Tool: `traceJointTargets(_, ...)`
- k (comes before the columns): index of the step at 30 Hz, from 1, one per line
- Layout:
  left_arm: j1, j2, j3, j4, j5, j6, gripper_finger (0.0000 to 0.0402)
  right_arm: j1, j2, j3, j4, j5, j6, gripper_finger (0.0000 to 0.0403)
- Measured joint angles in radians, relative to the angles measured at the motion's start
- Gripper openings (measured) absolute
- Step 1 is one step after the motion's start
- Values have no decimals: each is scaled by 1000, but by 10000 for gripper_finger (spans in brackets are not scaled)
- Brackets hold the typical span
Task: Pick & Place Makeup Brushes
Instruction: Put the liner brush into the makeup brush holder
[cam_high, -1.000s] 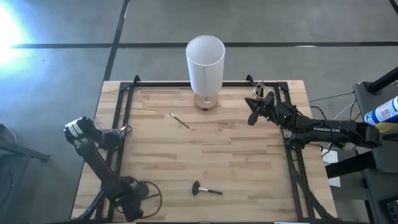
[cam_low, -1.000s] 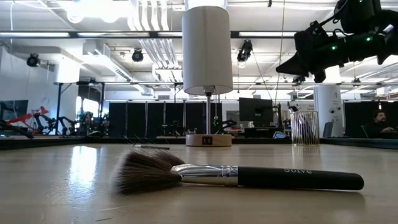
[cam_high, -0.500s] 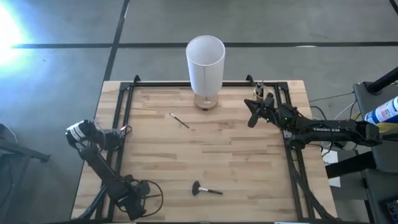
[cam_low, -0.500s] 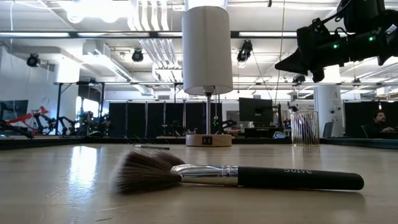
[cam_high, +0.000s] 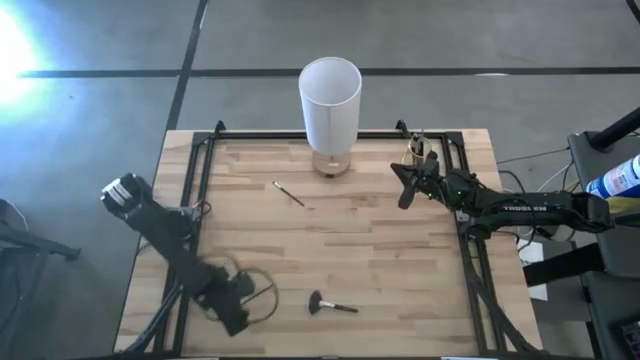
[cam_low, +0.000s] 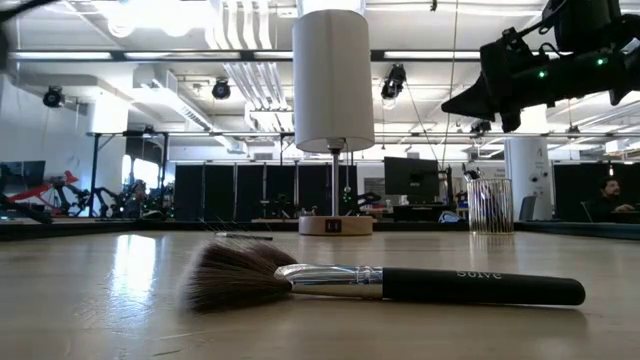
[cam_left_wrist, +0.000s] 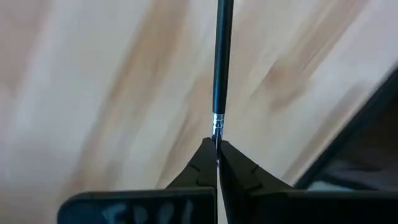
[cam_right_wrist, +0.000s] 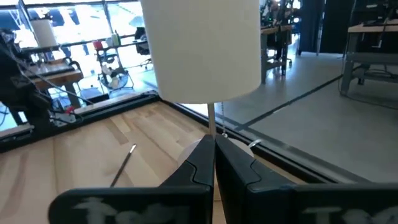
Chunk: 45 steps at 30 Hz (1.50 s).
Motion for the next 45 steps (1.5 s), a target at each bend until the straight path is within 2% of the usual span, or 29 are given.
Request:
traceJointTargets(7, 323, -108, -19, 24, 19, 320, 1, 42, 19, 1, 1, 0, -102, 9)
traceJointTargets(11, 535, -125, -34, 150, 80, 516, 0, 67, 67, 25, -4, 85, -132, 9)
traceJointTargets(15, 717, -99, -38, 321, 197, 606, 0, 114, 144, 67, -5, 93, -194, 9)
traceJointTargets(21, 901, -26, -45, 529, 430, 611, 0, 233, 312, 159, -7, 41, -285, 10)
traceJointTargets(25, 966, 30, -45, 616, 536, 587, 0, 315, 434, 251, -38, 39, -347, 26)
traceJointTargets(30, 1014, 70, -45, 648, 613, 580, 0, 384, 556, 431, -283, 39, -411, 58)
traceJointTargets(36, 1051, 77, -45, 654, 637, 580, 0, 416, 705, 647, -545, 22, -487, 86)
traceJointTargets(45, 1055, 78, -43, 660, 649, 583, 1, 416, 899, 901, -745, 32, -603, 98)
